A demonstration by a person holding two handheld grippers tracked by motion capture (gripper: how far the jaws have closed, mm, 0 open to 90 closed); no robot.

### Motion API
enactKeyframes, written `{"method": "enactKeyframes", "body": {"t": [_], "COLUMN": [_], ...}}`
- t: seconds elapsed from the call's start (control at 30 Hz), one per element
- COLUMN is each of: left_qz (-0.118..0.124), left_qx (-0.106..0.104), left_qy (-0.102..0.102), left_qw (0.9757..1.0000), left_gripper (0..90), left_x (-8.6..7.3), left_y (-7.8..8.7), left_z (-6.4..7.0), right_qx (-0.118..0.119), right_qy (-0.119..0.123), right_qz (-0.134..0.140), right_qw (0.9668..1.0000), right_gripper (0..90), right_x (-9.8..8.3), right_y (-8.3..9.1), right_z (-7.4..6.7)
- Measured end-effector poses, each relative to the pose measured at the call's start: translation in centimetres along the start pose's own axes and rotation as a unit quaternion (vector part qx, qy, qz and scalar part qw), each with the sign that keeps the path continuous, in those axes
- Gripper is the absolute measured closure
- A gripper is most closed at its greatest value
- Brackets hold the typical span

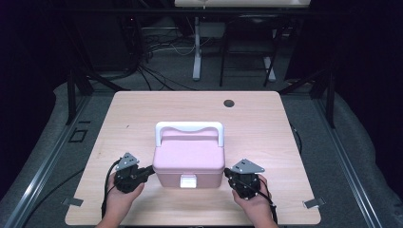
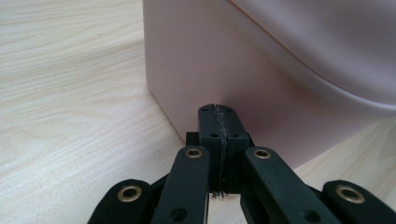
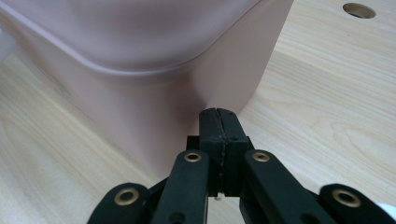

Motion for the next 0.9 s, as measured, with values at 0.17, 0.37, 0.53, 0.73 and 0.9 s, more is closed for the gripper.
{"method": "enactKeyframes", "body": {"t": [0.17, 0.37, 0.53, 0.73, 0.9], "left_qz": [-0.003, -0.004, -0.006, -0.009, -0.012], "left_qx": [-0.007, -0.011, -0.015, -0.021, -0.026], "left_qy": [-0.003, -0.004, -0.009, -0.011, -0.014], "left_qw": [1.0, 0.9999, 0.9998, 0.9997, 0.9995], "left_gripper": [90.0, 90.0, 90.0, 90.0, 90.0], "left_x": [-0.2, -0.5, -0.7, -0.9, -1.1], "left_y": [0.3, 0.6, 0.9, 1.2, 1.4], "left_z": [0.5, 1.0, 1.3, 1.8, 2.2], "right_qx": [0.002, 0.003, 0.004, 0.008, 0.012], "right_qy": [0.002, 0.001, 0.003, 0.006, 0.008], "right_qz": [-0.001, -0.006, -0.007, -0.008, -0.008], "right_qw": [1.0, 1.0, 1.0, 0.9999, 0.9999], "right_gripper": [90.0, 90.0, 90.0, 90.0, 90.0], "right_x": [-0.2, -0.4, -0.6, -0.9, -1.3], "right_y": [0.5, 1.0, 1.4, 2.0, 2.7], "right_z": [-0.1, -0.2, -0.3, -0.5, -0.8]}}
Point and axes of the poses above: each handheld gripper's, and its own axes: y roughly backward along the jaws, x roughly out of its top, z roughly to its right, the point moved 6 cm from there along -y, roughly forward along the jaws, and after that the axes turned 8 degrees about z, right-handed, at the moved point
